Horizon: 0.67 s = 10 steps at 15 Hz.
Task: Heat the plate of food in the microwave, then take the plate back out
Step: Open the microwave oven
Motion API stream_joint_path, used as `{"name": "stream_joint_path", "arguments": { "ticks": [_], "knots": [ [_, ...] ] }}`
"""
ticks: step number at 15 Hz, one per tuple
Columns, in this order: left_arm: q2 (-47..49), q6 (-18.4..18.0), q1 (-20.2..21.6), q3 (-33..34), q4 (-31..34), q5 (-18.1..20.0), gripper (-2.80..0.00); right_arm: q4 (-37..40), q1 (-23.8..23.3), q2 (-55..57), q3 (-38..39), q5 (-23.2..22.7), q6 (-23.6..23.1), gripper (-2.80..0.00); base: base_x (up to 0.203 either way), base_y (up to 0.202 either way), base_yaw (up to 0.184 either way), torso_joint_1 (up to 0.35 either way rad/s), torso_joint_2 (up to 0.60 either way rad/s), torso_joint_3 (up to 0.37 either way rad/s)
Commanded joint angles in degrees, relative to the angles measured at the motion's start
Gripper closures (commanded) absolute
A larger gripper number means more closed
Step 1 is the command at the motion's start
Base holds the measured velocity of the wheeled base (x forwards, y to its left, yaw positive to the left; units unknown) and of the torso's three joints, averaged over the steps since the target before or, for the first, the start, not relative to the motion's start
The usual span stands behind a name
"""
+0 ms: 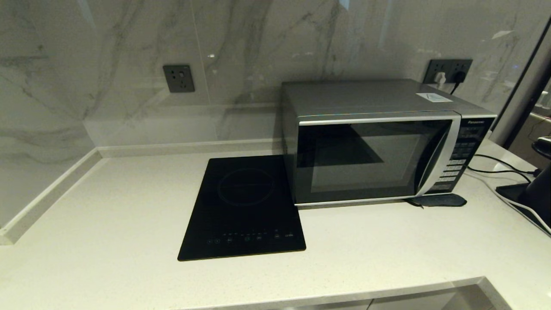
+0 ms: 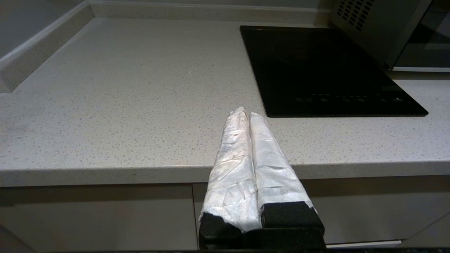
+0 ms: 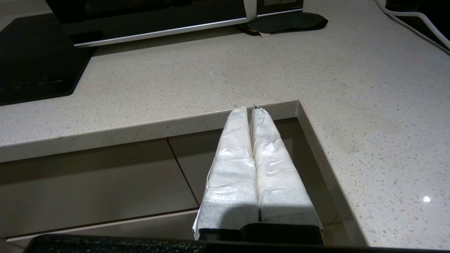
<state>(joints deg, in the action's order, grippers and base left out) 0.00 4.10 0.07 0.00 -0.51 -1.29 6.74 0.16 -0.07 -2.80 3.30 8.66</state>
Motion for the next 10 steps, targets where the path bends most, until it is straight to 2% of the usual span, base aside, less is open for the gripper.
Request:
{"name": "stream_joint_path", "arguments": {
  "ticks": [1,10],
  "knots": [
    [0.09,0.03,0.01,0.00,-0.02,-0.03,0.00,0.03,0.02,0.07,0.03,0.04,0.05,0.00,0.000,0.000,0.000,0.000,0.00,0.000],
    [0.09,0.03,0.01,0.00,-0.02,-0.03,0.00,0.03,0.02,0.07,0.05,0.04,0.05,0.00,0.000,0.000,0.000,0.000,0.00,0.000]
  ]
}}
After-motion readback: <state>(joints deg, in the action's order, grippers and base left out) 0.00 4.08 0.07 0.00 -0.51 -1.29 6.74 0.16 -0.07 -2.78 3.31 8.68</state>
